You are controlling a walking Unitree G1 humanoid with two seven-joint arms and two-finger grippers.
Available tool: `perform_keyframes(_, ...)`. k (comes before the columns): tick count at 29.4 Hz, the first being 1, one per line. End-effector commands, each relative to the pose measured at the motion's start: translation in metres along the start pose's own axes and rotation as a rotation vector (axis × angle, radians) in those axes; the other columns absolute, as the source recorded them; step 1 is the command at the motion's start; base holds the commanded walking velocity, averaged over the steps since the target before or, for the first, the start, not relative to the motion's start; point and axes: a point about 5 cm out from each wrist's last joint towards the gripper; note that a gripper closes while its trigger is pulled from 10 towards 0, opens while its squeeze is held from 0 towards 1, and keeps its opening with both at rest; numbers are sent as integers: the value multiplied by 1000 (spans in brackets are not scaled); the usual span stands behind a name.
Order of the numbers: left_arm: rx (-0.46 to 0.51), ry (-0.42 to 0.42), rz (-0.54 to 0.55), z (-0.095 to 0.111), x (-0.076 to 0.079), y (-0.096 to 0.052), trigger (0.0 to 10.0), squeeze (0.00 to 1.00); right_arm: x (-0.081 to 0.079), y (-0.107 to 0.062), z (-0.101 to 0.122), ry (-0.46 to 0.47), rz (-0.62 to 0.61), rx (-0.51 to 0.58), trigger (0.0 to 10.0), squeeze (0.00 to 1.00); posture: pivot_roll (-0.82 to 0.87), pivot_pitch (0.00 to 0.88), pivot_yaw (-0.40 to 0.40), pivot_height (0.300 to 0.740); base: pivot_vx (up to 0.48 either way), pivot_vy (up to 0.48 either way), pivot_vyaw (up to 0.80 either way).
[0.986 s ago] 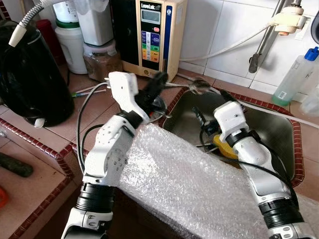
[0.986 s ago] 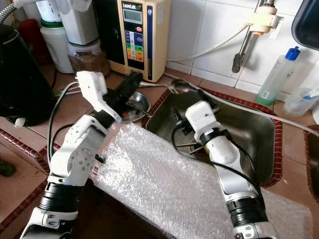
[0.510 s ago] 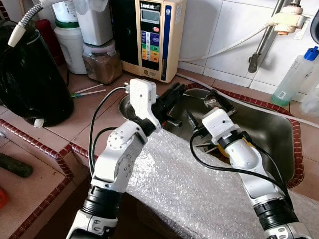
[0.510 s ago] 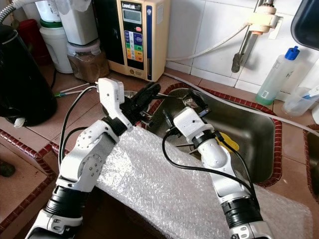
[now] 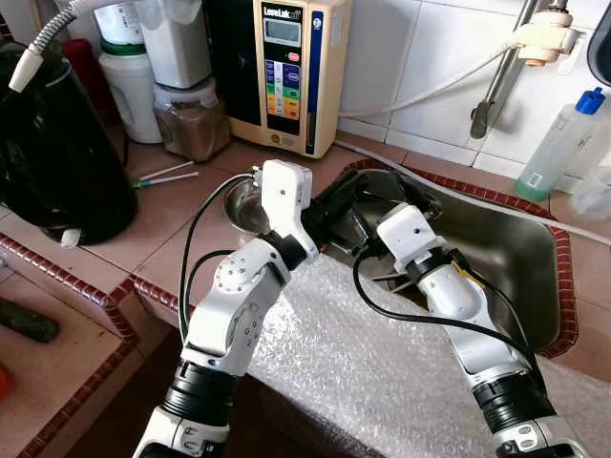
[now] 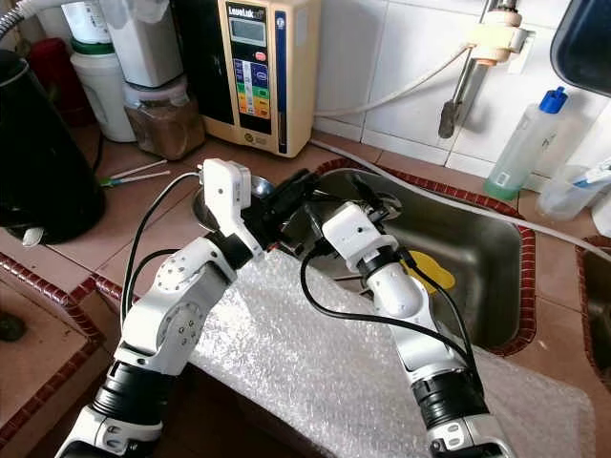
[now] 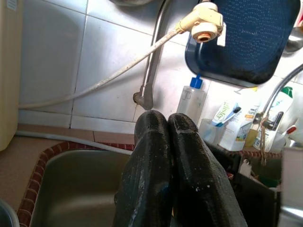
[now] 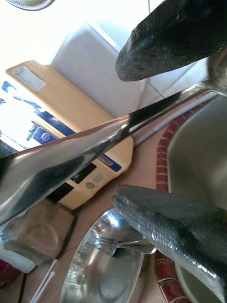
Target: Kitchen organization
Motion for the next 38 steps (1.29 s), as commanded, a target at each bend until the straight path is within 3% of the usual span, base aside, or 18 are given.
perform_keyframes(1,-8,5,-5,-1,2,0,0,0,1,-1,-7,29,-10,-44,0,0,31,0,-12,740,0,0,0)
perform_keyframes(19,-21,60,3,0,-2,-2,0,0,10,-1,-19,15,-40,-85,0,0,32,0,-19,740,0,0,0)
perform_keyframes(38,-32,78,7,-3,-2,-3,0,0,7,-1,-21,31,-62,-92,0,0,43,0,-12,740,0,0,0)
Point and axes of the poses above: a point about 5 cm out from each wrist's last joint towards the gripper, its own y axis pointing out of the wrist towards the gripper, its own z axis along the axis of the wrist's last joint, x = y × z, and after that the axes turned 12 degrees about -y, right-handed
